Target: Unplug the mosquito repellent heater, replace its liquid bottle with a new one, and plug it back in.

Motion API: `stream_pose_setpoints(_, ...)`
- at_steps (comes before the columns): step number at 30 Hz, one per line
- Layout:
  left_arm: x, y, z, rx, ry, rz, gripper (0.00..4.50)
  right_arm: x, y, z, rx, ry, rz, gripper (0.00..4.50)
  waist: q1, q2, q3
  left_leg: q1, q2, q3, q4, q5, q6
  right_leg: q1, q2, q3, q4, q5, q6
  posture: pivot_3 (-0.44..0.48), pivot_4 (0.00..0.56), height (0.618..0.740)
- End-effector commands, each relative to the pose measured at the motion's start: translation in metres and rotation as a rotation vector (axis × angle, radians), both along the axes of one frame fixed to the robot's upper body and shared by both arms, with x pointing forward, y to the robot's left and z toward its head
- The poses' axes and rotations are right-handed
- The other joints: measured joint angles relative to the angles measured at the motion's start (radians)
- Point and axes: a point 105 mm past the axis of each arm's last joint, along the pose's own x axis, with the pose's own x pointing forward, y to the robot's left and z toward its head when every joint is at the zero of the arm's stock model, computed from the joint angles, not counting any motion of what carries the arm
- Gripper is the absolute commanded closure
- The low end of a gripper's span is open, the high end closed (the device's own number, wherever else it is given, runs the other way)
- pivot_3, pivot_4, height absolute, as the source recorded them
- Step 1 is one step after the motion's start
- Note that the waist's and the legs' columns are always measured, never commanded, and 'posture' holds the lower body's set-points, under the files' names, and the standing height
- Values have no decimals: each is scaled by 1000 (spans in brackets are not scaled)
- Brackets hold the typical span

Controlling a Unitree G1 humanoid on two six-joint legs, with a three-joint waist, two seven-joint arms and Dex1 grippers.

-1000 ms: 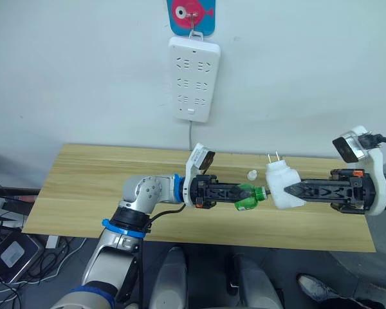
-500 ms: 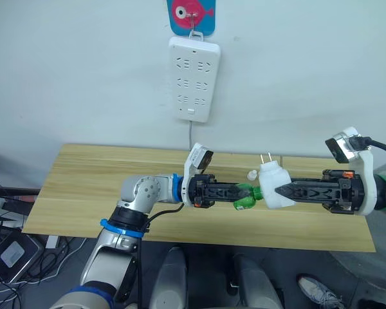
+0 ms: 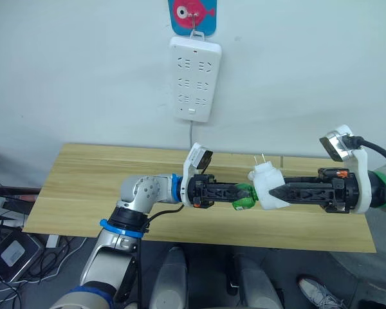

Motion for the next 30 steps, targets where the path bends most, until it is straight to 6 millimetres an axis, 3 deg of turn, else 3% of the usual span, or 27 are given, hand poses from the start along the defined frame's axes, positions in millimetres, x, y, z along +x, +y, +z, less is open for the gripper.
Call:
stream_pose_setpoints(1,-6,-6,8,-28,-31,-32,2240,-10,9,3,5,-17,54,1534,0,0,0,0,0,0,0,0,0,0,0,0,0,0,0,186,293,740)
stream_pose_setpoints(14,-3,-9,7,-26,-31,-17,2240,-10,27,11,134,-67,109,1534,-1,0,0,0,0,0,0,0,0,0,0,0,0,0,0,181,292,740)
stream_pose_setpoints(17,-2,-9,5,-19,-35,-11,2240,-14,28,7,121,-64,113,597,-1,0,0,0,0,0,0,0,0,0,0,0,0,0,0,178,292,740)
stream_pose_setpoints(18,-2,-9,4,-17,-35,-7,2240,-15,28,6,111,-60,112,93,0,0,0,0,0,0,0,0,0,0,0,0,0,0,0,178,292,740)
stream_pose_setpoints(30,5,-8,12,-36,-36,6,2240,-21,23,-20,107,52,56,93,-2,-1,0,-1,0,-1,0,0,0,0,0,-1,0,0,0,175,292,740)
